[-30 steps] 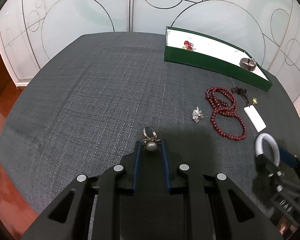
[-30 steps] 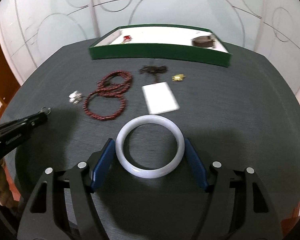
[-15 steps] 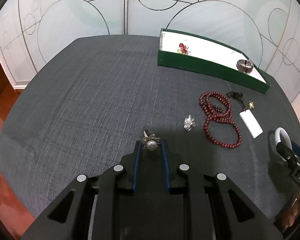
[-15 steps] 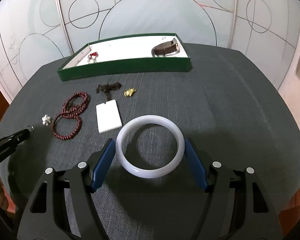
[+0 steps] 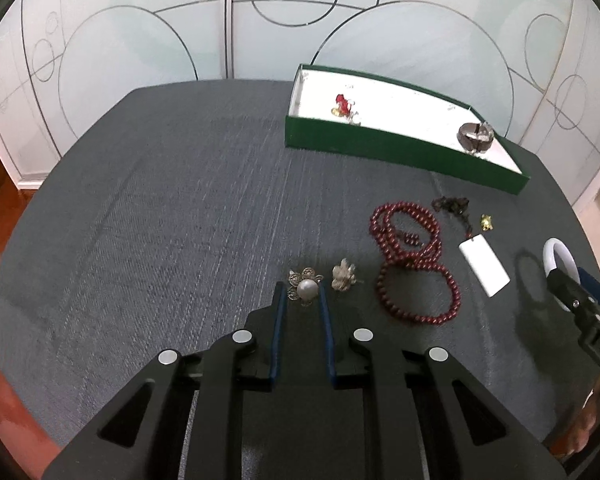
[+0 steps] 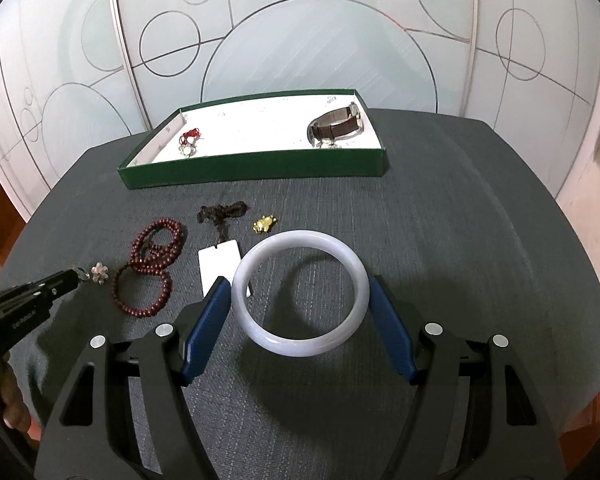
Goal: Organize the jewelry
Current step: 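Carry the ring and bangle into the box and open both tools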
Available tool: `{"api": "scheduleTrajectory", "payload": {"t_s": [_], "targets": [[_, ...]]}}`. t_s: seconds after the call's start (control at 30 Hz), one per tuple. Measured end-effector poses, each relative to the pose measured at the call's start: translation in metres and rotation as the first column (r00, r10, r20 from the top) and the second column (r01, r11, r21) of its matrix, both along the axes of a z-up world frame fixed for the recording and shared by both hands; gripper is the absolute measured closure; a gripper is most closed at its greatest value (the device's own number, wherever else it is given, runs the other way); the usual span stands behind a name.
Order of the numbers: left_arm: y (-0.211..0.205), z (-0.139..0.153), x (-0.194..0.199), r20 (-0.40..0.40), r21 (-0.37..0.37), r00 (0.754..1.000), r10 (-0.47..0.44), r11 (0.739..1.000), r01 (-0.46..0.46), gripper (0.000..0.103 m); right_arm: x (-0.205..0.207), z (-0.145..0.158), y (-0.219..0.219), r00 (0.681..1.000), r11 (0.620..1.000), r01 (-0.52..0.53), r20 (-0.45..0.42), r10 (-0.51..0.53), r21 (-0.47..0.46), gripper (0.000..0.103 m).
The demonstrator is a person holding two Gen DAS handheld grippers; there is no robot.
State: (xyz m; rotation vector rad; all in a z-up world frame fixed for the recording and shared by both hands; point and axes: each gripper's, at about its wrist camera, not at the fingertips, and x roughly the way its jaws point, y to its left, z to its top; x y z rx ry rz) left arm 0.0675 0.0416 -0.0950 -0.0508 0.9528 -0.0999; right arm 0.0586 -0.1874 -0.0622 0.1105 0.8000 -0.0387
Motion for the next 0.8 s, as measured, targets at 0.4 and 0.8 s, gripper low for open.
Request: {"api": "scheduleTrajectory", "payload": {"t_s": [0.4, 0.8], "targets": [[0.001, 0.017, 0.009, 0.036, -0.019, 0.999, 0.005, 1.0, -0.005, 0.087, 0.008, 0.007, 0.003, 1.0, 1.0, -0.01, 0.017, 0.01, 0.02, 0.033], [-0.028, 0.049, 0.073, 0.125, -0.016, 0.991, -0.043, 0.999, 0.045, 0.087, 0.069, 0.039, 0.006, 0.995, 1.0, -0.011, 0.103, 0.009, 0.024, 0.033]]}}
